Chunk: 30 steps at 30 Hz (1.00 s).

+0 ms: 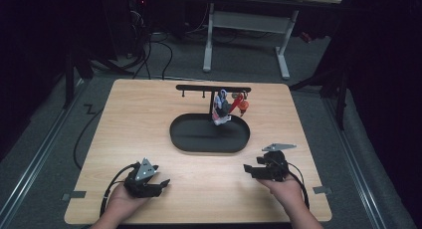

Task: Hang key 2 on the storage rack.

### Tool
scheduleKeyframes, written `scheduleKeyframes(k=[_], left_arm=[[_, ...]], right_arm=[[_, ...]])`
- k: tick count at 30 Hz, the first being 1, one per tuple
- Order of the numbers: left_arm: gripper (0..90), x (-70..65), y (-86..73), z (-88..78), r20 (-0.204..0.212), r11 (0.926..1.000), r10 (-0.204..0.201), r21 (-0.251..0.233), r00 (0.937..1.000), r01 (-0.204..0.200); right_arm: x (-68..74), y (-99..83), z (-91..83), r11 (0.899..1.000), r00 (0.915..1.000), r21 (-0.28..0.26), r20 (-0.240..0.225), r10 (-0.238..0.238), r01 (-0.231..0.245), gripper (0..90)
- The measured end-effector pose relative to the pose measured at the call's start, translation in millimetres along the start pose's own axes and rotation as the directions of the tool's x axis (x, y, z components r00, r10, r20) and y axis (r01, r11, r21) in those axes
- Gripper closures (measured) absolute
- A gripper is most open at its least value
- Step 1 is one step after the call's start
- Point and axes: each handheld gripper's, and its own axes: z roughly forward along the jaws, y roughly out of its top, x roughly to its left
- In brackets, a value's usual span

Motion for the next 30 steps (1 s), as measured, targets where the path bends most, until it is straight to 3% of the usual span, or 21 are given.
scheduleKeyframes(k=[3,5,6,7,8,9,10,11,12,14,16,18,21,25,30], left_arm=[[33.6,-1.6,0.9,-0.8,0.0,0.9999,0.007,-0.01,1.0,-0.007],[33.6,-2.1,1.0,-1.2,0.002,0.9998,0.009,-0.015,1.0,-0.009],[33.5,-2.4,0.7,-1.2,0.006,0.9998,0.007,-0.017,1.0,-0.007],[33.4,-2.7,0.4,-1.1,0.01,0.9998,0.006,-0.017,0.9999,-0.006],[33.4,-3.3,0.0,-0.8,0.01,0.9998,0.006,-0.021,0.9999,-0.005],[33.4,-4.8,-0.2,-1.5,0.013,0.9996,0.007,-0.027,0.9999,-0.007],[33.4,-5.5,0.2,-2.2,0.016,0.9995,0.007,-0.032,0.9998,-0.006],[33.4,-5.5,0.2,-2.2,0.016,0.9995,0.007,-0.032,0.9998,-0.006],[33.4,-6.1,0.8,-2.7,0.019,0.9992,0.007,-0.04,0.9998,-0.006],[33.2,-7.8,3.0,-3.3,0.038,0.9985,0.003,-0.054,0.9993,-0.001],[33.3,-8.2,3.7,-2.9,0.04,0.9984,0.008,-0.056,0.9992,-0.006],[33.2,-9.1,5.4,-1.8,0.037,0.9983,0.009,-0.058,0.9993,-0.007],[33.2,-11.1,7.2,-1.4,0.038,0.9983,0.011,-0.057,0.9992,-0.009],[33.0,-12.9,6.7,-1.8,0.044,0.9981,0.025,-0.057,0.9987,-0.023],[32.9,-10.4,6.0,-3.3,0.045,0.9978,0.027,-0.062,0.9986,-0.024]], right_arm=[[-4.5,-20.6,-3.7,0.998,1.0,-0.068,0.004,-0.006,0.006,31.3],[-4.9,-25.7,-4.5,0.996,0.9998,-0.086,0.013,-0.018,0.019,30.6],[-5.5,-30.5,-5.3,0.994,0.9996,-0.105,0.006,-0.026,0.026,27.9],[-6.5,-40.8,-7.0,0.985,0.9994,-0.172,-0.03,-0.017,0.012,22.9],[-6.5,-40.8,-7.0,0.985,0.9994,-0.172,-0.03,-0.017,0.012,22.9],[-6.4,-51.5,-10.1,0.968,0.9986,-0.25,-0.054,0.002,-0.015,21.3],[-6.2,-57.6,-12.1,0.957,0.9985,-0.288,-0.054,0.005,-0.02,20.1],[-6.2,-57.6,-12.1,0.957,0.9985,-0.288,-0.054,0.005,-0.02,20.1],[-5.6,-68.7,-17.3,0.938,0.998,-0.345,-0.062,0.012,-0.033,20.2],[-5.2,-73.3,-22.9,0.923,0.9969,-0.382,-0.075,0.024,-0.051,21.3],[-5.1,-76.2,-23.5,0.919,0.9982,-0.392,-0.055,0.025,-0.045,21.6],[-4.9,-78.5,-21.5,0.923,0.9999,-0.384,0.012,-0.002,0.006,21.1],[-3.3,-76.9,-20.7,0.919,0.9997,-0.393,0.015,-0.018,0.023,21.0],[1.2,-76.4,-18.0,0.924,0.9977,-0.376,0.041,-0.055,0.066,20.9],[1.6,-76.1,-16.2,0.929,0.9979,-0.366,0.05,-0.041,0.056,21.0]])
